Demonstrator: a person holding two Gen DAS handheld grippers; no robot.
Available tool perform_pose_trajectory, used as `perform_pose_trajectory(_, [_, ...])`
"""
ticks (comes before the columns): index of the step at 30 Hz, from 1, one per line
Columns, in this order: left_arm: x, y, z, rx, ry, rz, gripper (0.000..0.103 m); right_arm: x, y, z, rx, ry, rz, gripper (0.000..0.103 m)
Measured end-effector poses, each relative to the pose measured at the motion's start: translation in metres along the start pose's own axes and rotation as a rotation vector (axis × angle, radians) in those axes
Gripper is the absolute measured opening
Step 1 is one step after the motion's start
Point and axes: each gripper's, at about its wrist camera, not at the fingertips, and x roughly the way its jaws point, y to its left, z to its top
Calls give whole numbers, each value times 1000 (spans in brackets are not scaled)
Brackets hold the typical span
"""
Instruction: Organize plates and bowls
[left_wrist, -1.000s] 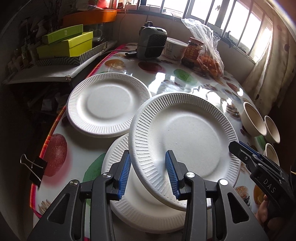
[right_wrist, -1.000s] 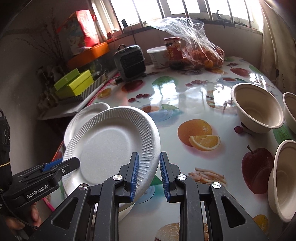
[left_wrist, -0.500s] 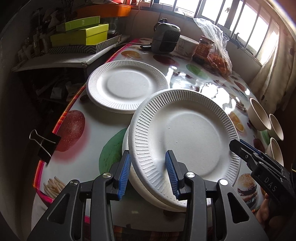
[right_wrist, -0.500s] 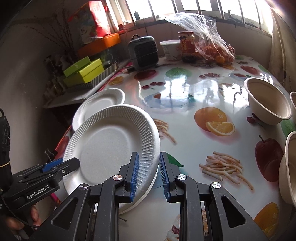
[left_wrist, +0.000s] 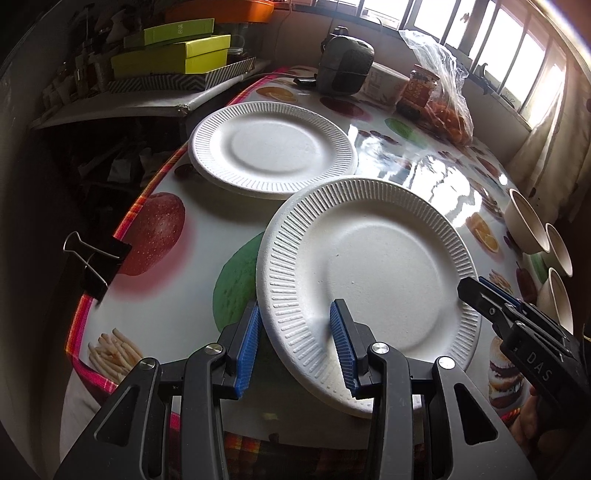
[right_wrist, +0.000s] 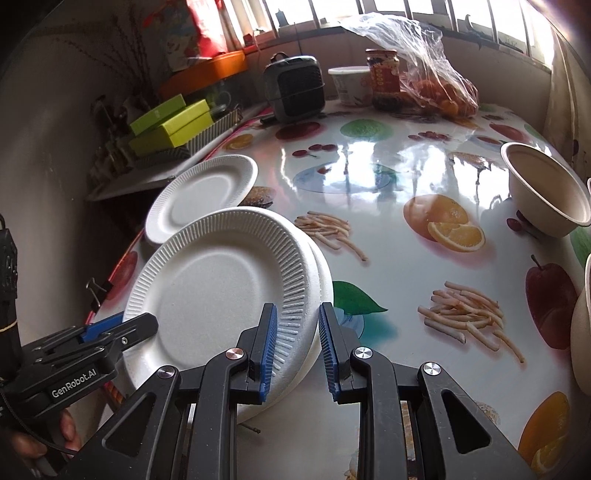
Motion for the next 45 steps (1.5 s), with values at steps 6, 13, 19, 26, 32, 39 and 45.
perform_pose_trajectory(6, [2, -1, -1, 0, 6, 4, 40, 2, 1, 0, -2, 6, -8, 23])
perform_pose_trajectory(13, [4, -1, -1, 0, 13, 6, 40, 3, 0, 0, -2, 4, -11, 23])
perform_pose_trajectory(19, [5, 0, 0, -2, 14, 11, 40, 3, 1, 0, -3, 5, -12, 23])
perform_pose_trajectory(26, [5, 0, -1, -3, 11, 13, 40, 3, 0, 1, -4, 6, -19, 24])
perform_pose_trajectory(32, [4, 1, 0, -3, 8, 12, 41, 2, 0, 0, -3, 5, -21, 27])
perform_pose_trajectory(39, [2, 1, 0, 0, 0, 14, 43, 1, -2, 1, -2, 0, -27, 29])
perform_pose_trajectory(45, [0, 2, 1, 0, -7, 26, 45, 0, -1, 2, -3, -6, -30, 32])
